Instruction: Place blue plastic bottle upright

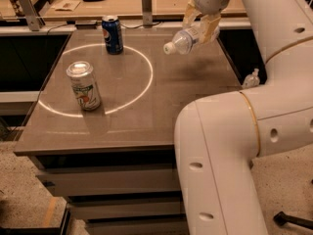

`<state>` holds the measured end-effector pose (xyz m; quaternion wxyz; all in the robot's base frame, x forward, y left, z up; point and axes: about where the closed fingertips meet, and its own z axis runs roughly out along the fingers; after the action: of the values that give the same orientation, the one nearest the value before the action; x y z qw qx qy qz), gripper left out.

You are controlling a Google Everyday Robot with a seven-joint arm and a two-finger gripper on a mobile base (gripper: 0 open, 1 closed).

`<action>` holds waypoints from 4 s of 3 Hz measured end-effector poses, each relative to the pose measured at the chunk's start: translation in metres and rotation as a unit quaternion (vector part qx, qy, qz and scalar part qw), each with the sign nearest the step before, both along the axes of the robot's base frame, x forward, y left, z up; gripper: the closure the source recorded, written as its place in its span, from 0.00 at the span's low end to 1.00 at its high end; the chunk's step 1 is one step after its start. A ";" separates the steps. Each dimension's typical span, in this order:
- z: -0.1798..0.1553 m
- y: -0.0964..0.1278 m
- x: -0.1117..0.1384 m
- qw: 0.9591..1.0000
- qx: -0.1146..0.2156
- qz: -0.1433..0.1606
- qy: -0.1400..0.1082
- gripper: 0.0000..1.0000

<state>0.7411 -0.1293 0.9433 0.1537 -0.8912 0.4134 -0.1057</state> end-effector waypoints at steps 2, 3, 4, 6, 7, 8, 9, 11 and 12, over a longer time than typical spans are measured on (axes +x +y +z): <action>0.031 0.014 -0.022 0.984 0.176 0.014 -0.003 1.00; 0.041 0.025 -0.032 0.959 0.281 0.025 0.015 1.00; 0.052 0.030 -0.033 0.918 0.395 0.019 0.035 1.00; 0.051 0.019 -0.013 0.822 0.557 -0.047 0.105 1.00; 0.032 0.010 -0.001 0.799 0.577 -0.096 0.140 1.00; 0.011 0.005 0.008 0.792 0.575 -0.127 0.160 1.00; -0.009 0.009 0.012 0.786 0.579 -0.125 0.179 1.00; -0.038 0.018 0.013 0.761 0.598 -0.115 0.224 1.00; -0.036 0.018 0.013 0.761 0.598 -0.115 0.224 1.00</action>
Offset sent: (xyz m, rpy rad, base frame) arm 0.0263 -0.0144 0.1122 0.6050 0.0577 0.1003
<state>0.7542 -0.1108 0.9071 0.5454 -0.5624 0.5144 0.3490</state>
